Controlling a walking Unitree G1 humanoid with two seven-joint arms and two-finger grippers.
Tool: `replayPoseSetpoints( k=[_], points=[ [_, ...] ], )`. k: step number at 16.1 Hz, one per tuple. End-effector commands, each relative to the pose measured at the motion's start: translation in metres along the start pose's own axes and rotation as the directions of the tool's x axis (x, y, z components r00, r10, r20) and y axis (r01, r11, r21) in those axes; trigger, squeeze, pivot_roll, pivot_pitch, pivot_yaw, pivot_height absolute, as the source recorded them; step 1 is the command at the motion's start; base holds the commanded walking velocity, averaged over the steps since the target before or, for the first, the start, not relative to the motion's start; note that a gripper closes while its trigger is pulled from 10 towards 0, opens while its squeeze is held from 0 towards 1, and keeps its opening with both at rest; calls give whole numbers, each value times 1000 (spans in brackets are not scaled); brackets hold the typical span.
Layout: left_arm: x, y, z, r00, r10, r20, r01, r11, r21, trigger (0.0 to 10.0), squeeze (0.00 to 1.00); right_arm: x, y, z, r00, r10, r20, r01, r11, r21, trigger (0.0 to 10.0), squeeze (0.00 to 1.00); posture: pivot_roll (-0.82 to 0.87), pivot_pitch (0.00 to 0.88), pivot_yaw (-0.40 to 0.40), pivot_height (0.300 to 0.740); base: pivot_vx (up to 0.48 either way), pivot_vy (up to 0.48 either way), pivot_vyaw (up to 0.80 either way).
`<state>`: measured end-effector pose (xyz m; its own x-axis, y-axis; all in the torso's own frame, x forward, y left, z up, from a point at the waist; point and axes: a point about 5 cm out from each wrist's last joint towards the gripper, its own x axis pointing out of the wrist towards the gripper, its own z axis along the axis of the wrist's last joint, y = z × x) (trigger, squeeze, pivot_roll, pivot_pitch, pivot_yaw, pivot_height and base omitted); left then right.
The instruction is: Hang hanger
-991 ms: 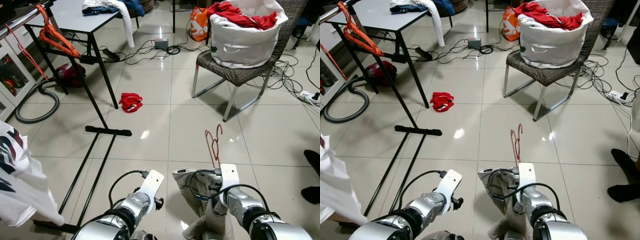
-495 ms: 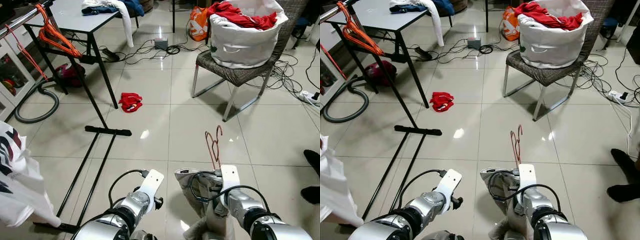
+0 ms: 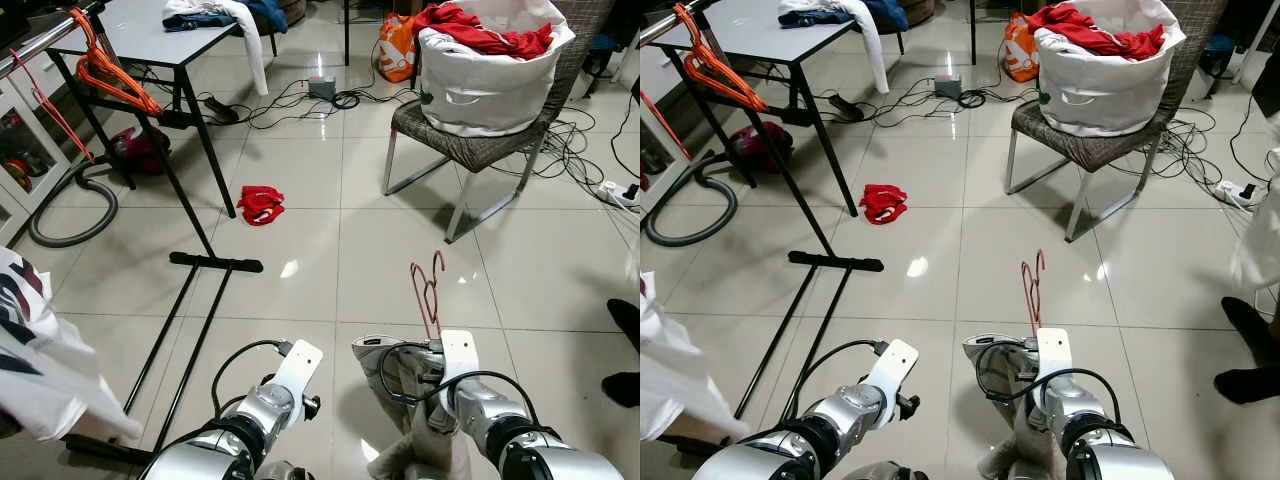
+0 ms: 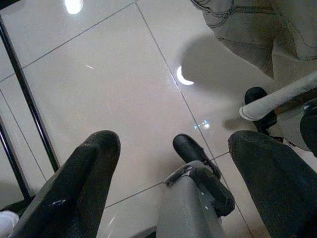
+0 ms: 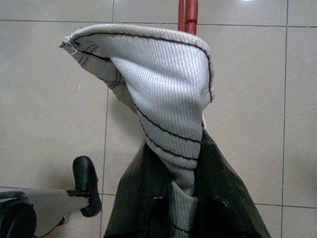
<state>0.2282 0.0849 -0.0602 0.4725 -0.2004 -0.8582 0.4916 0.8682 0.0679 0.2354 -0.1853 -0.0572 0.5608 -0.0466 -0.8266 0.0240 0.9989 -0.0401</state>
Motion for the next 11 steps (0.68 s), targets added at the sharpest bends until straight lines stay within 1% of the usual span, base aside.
replayPoseSetpoints(
  k=[1,3,8,9,11],
  points=[
    [0,2,-7,1000,3,-16,-2,1000,19,10000,0,0,3,10,999,9,42,-9,1000,-5,10000,0,-163,0,125,740,0,0,0],
    [0,3,-9,1000,1,-22,0,999,33,10000,0,0,2,5,999,8,31,-8,1000,1,10000,0,-166,0,130,740,0,0,0],
    [0,2,-13,999,-8,-33,9,999,33,10000,0,0,2,-4,1000,7,10,-7,1000,8,10000,0,-176,0,137,740,0,0,0],
    [0,1,-15,999,-14,-36,15,999,30,10000,0,0,0,-7,1000,5,1,-5,1000,30,10000,0,-181,0,141,740,0,0,0],
    [0,-1,-16,999,-19,-37,21,999,42,10000,0,0,0,-7,1000,5,2,-5,999,35,10000,0,-178,0,141,740,0,0,0]
  ],
)
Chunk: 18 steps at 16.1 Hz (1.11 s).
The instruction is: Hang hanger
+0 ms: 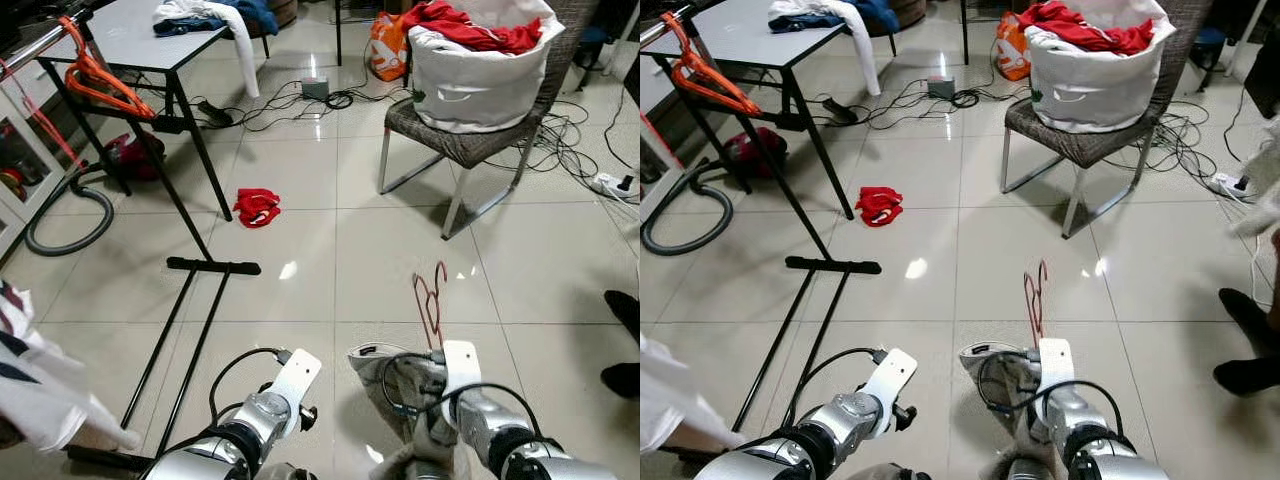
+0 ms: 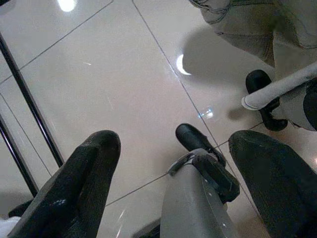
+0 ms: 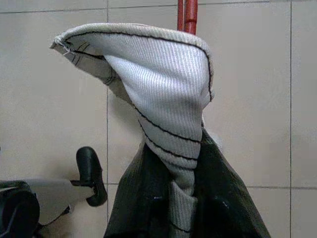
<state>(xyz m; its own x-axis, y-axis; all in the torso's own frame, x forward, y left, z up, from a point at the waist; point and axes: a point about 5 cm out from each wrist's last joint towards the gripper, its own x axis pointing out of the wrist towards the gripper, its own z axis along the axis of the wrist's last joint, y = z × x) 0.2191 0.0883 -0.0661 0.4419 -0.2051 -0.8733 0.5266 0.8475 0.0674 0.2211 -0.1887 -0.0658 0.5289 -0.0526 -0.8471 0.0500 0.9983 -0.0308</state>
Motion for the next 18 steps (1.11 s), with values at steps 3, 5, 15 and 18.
replayPoseSetpoints(
  k=[3,5,15,18],
  points=[
    [0,0,-5,1000,4,-10,-4,1000,10,10000,0,0,7,12,999,23,42,-22,1000,-19,10000,0,-170,0,136,740,0,0,0],
    [0,1,-6,1000,13,-11,-13,1000,5,10000,0,0,9,12,999,26,41,-25,999,-26,10000,0,-163,0,133,740,0,0,0],
    [0,4,-7,1000,16,-13,-15,1000,14,10000,0,-1,6,35,990,41,134,-23,991,-132,10000,0,-167,0,131,740,0,0,0],
    [0,3,-5,1000,16,-12,-16,1000,22,10000,0,-2,11,41,986,53,160,-33,991,-130,10000,0,-181,0,135,740,0,0,0]
  ],
)
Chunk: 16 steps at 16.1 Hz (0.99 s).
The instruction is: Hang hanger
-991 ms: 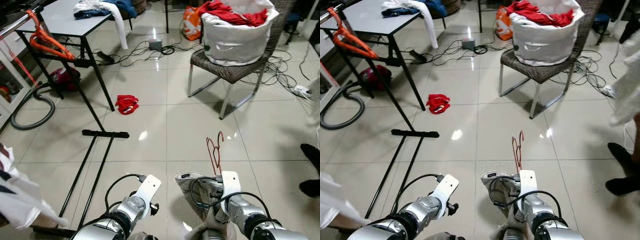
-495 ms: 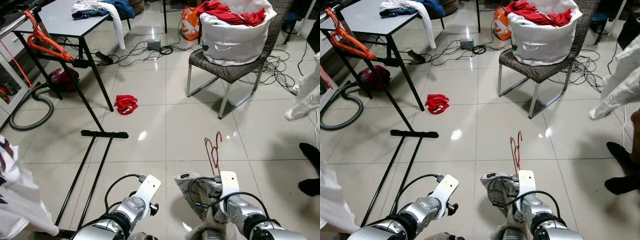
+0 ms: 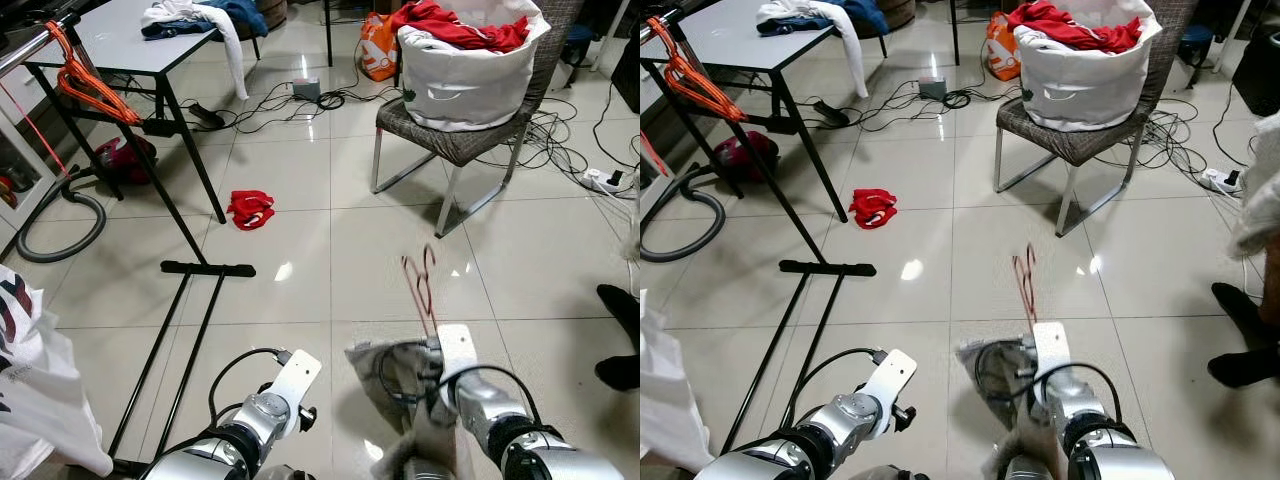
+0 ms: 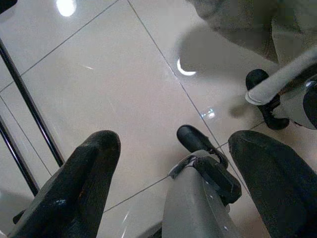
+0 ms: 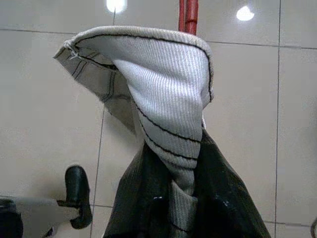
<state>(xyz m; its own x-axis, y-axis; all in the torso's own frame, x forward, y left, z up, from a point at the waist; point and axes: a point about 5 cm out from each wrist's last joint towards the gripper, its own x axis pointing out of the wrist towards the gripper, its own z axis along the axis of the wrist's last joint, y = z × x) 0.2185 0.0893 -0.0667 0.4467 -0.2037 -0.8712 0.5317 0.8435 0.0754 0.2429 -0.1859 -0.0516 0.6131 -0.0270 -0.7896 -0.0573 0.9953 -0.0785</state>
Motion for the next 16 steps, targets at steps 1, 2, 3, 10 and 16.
replayPoseSetpoints(
  k=[1,2,3,10,16],
  points=[
    [0,2,-3,1000,11,-16,-11,1000,19,10000,0,1,7,17,997,27,70,-26,1000,-13,10000,0,-183,0,136,740,0,0,0],
    [0,2,-3,1000,10,-16,-10,1000,23,10000,0,1,8,20,996,36,83,-34,999,-23,10000,0,-187,0,137,740,0,0,0],
    [0,1,-3,1000,10,-15,-10,1000,25,10000,0,0,7,24,994,51,99,-46,998,-49,10000,0,-192,0,138,740,0,0,0],
    [-2,9,16,980,98,174,-109,993,55,10000,0,-22,-43,79,930,304,207,-172,856,-488,10000,0,-216,0,161,740,0,0,0],
    [-5,13,29,963,96,253,-183,919,348,10000,0,-63,-60,119,855,458,242,-123,633,-764,10000,0,-231,0,183,740,0,0,0]
  ],
)
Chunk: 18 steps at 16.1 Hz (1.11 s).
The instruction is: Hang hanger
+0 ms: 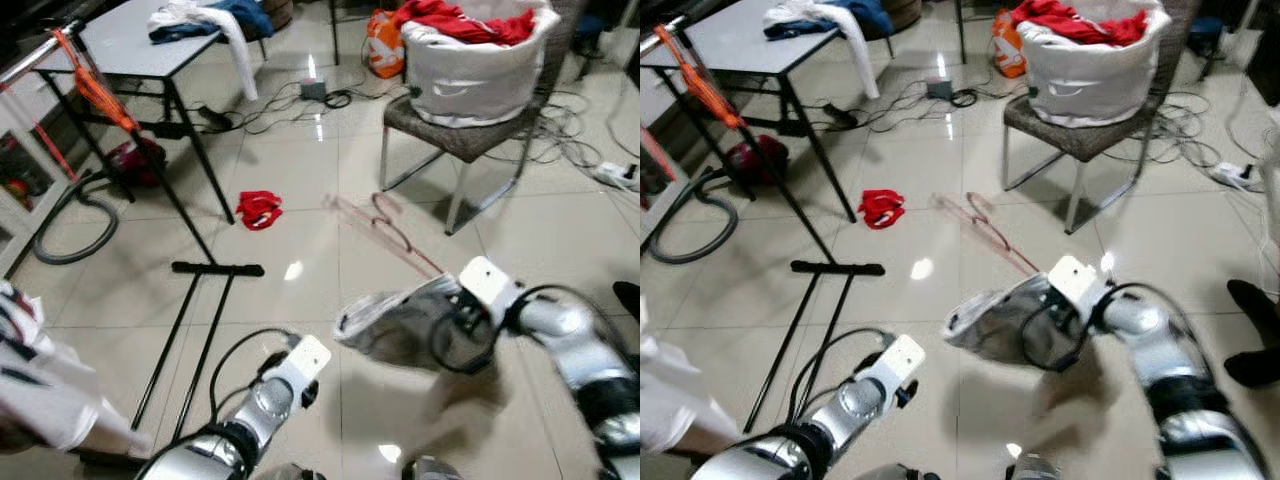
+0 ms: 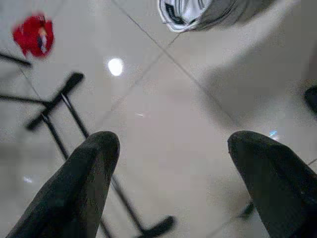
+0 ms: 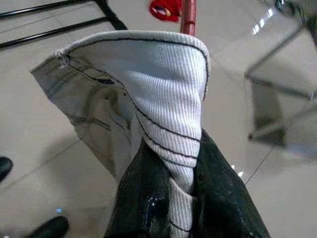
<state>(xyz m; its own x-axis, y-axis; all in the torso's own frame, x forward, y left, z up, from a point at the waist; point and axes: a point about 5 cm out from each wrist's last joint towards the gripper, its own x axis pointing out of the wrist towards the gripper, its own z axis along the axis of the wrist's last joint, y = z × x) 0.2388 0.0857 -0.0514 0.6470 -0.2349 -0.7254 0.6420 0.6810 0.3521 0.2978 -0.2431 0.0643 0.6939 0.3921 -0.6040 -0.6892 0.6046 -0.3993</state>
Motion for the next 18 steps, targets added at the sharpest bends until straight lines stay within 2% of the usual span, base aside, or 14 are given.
replayPoseSetpoints(
  k=[1,2,3,5,7,9,10,12,13,14,15,16,17,18],
  points=[
    [0,6,5,999,10,34,-12,997,73,10000,0,-4,0,17,995,42,86,-39,998,-46,10000,0,-231,0,183,740,0,0,0],
    [0,6,7,998,12,64,-17,997,77,10000,0,-12,-1,22,991,70,116,-66,997,-37,10000,0,-226,0,182,740,0,0,0],
    [-9,41,-22,996,43,74,-48,997,67,10000,0,-15,-2,25,989,76,129,-72,997,-32,10000,0,-224,0,182,740,0,0,0],
    [-35,105,-51,988,84,128,-86,996,12,10000,0,-21,-3,38,979,81,189,-84,996,6,10000,0,-219,0,180,740,0,0,0],
    [-31,106,-34,978,67,200,-46,993,-108,10000,0,-24,-11,59,953,27,300,-55,995,84,10000,0,-218,0,177,740,0,0,0],
    [-29,109,-24,970,63,233,-8,973,-231,10000,0,-27,-20,75,926,-55,372,-9,986,167,10000,0,-214,0,175,740,0,0,0],
    [-28,113,-20,968,74,241,-8,964,-265,10000,0,-27,-26,78,915,-106,390,24,977,210,10000,0,-212,0,174,740,0,0,0],
    [-29,116,-20,966,55,251,20,957,-288,10000,0,-28,-26,79,912,-139,385,49,970,236,10000,0,-205,0,176,740,0,0,0],
    [-29,117,-21,968,68,244,22,938,-346,10000,0,-25,-26,77,912,-169,374,76,965,250,10000,0,-203,0,176,740,0,0,0],
    [-28,123,-25,967,150,207,-15,842,-540,10000,0,-19,-24,72,915,-220,339,135,957,258,10000,0,-203,0,179,740,0,0,0],
    [-29,128,-30,960,227,162,-55,725,-687,10000,0,-15,-21,69,913,-251,322,165,948,271,10000,0,-204,0,180,740,0,0,0],
    [-31,133,-35,951,287,112,-100,631,-769,10000,0,-11,-17,65,913,-268,308,175,939,298,10000,0,-204,0,180,740,0,0,0],
    [-31,132,-38,948,304,92,-103,566,-818,10000,0,-7,-7,64,916,-250,315,141,934,329,10000,0,-206,0,181,740,0,0,0],
    [-30,131,-39,949,304,88,-92,532,-842,10000,0,-6,-3,63,915,-246,319,130,930,343,10000,0,-206,0,181,740,0,0,0]
  ],
)
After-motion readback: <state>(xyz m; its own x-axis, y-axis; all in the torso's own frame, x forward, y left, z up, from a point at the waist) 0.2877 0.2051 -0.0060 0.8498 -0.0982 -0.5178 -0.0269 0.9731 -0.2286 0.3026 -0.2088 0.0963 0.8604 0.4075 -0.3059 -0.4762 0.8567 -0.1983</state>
